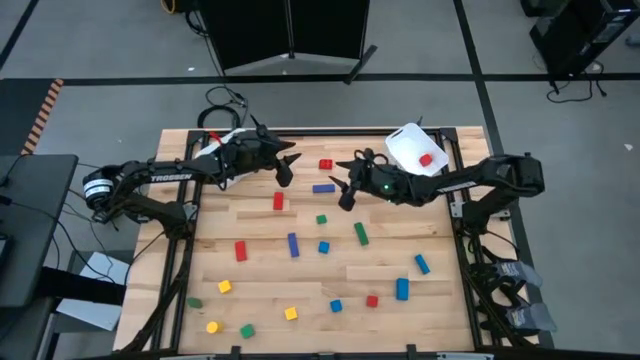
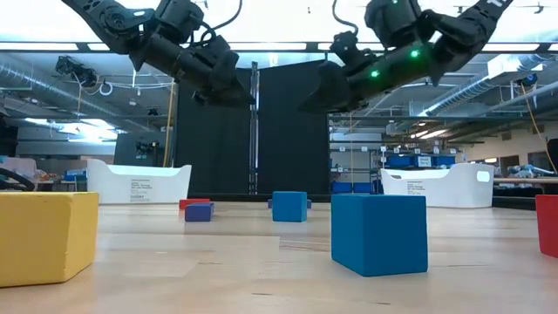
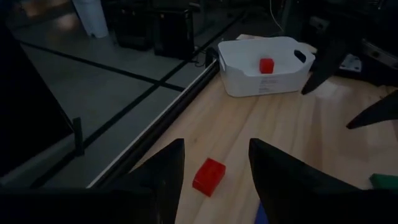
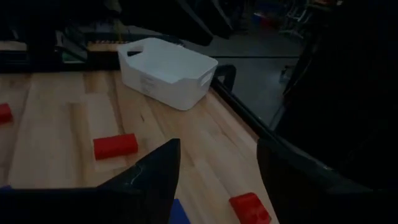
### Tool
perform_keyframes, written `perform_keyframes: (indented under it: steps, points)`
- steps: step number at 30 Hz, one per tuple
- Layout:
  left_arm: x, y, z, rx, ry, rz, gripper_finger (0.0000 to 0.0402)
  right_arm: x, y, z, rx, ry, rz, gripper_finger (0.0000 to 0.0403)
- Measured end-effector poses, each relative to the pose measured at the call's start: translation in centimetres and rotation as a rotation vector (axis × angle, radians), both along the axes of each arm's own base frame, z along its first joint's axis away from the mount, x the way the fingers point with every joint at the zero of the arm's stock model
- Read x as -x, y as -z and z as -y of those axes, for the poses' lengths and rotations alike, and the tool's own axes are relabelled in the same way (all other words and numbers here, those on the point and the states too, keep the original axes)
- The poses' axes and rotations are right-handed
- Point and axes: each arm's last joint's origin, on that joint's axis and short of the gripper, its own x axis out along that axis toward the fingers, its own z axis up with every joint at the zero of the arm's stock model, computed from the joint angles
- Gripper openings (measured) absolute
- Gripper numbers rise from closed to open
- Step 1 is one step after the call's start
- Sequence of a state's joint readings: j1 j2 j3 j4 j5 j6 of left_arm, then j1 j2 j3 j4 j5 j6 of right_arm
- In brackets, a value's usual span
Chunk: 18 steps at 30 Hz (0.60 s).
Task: Sort blocks by size
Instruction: Put the large violet block into the left white bin
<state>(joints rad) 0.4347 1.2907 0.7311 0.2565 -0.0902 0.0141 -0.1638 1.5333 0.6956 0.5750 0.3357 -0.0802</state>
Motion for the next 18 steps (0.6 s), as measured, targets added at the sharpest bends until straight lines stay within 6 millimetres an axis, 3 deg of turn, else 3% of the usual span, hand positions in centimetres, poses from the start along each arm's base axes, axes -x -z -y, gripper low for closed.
perform_keyframes:
  steps: [9,18]
  points:
    - [0.0,0.0,0.0,0.0,-0.001,0.004,0.0188,1.9,-1.0,0.8,-0.052,-0.112,0.056,0.0224]
    - [0.0,0.1,0.1,0.024,-0.004,-0.003,0.0188,7.0,-2.3,0.9,-0.012,-0.003,0.144,0.022]
